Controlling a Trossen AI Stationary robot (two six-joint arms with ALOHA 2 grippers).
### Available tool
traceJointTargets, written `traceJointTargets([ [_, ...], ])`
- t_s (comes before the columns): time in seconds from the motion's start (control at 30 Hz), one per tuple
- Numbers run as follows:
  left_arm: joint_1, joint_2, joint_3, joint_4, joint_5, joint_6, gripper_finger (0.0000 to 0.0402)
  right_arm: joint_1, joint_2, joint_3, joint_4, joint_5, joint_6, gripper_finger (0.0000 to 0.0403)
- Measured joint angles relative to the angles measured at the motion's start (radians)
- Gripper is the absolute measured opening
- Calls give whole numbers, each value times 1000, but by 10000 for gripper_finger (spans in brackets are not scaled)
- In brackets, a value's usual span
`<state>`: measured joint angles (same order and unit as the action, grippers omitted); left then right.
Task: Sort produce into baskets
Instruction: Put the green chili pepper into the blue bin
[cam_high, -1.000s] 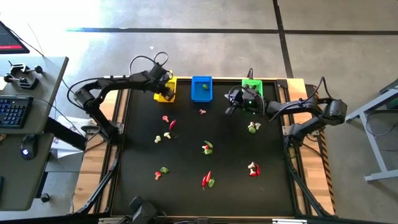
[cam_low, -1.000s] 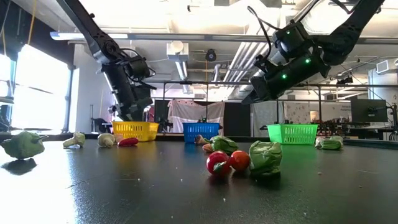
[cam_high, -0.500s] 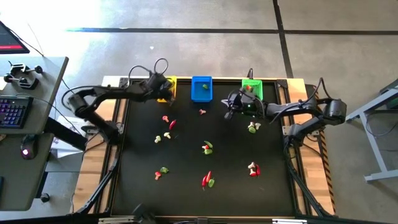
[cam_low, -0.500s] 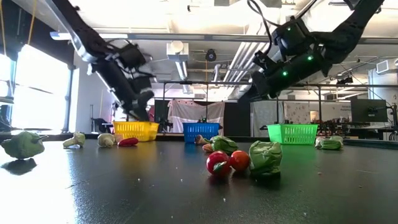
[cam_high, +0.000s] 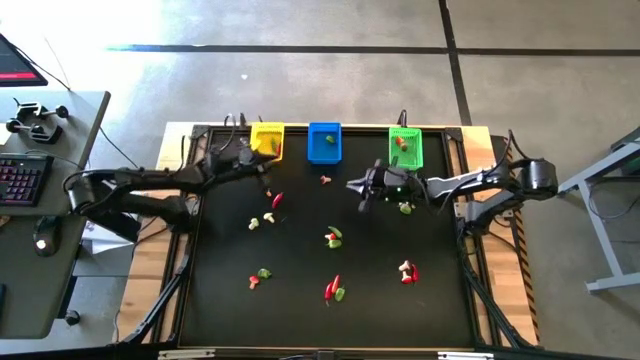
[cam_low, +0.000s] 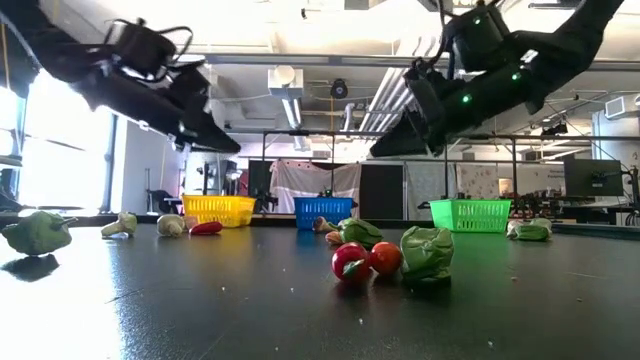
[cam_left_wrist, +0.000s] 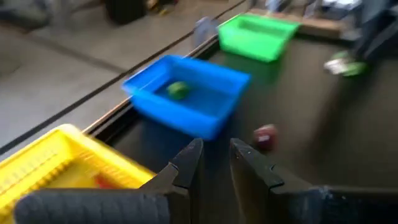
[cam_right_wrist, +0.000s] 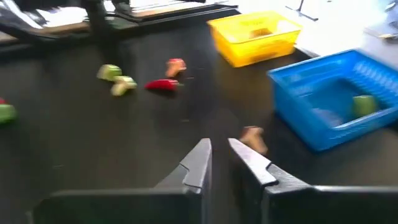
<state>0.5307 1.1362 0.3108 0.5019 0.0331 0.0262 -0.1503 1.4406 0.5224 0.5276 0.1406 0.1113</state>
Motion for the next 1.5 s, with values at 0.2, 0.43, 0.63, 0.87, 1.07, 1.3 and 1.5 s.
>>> traceJointTargets([
  [0.2, -75, -41, -99, 175, 50, -29, 64, 152, 0, 0, -18, 55, 137, 111],
  [0.43, -127, -39, -122, 237, 51, -31, 64, 337, 0, 0, -35, 176, 274, 196],
  [0.63, -140, -39, -122, 250, 50, 26, 64, 430, 11, 0, -37, 255, 282, 247],
  [0.87, -140, -36, -122, 253, 50, 28, 64, 461, 123, 7, -35, 275, 310, 257],
  [1.07, -139, -35, -122, 253, 37, 39, 64, 458, 260, 94, -34, 222, 244, 257],
  [1.3, -138, -35, -122, 252, 32, 64, 64, 457, 366, 207, -113, 222, 142, 257],
  [1.5, -138, -35, -122, 252, 31, 87, 64, 438, 380, 243, -196, 223, 151, 257],
])
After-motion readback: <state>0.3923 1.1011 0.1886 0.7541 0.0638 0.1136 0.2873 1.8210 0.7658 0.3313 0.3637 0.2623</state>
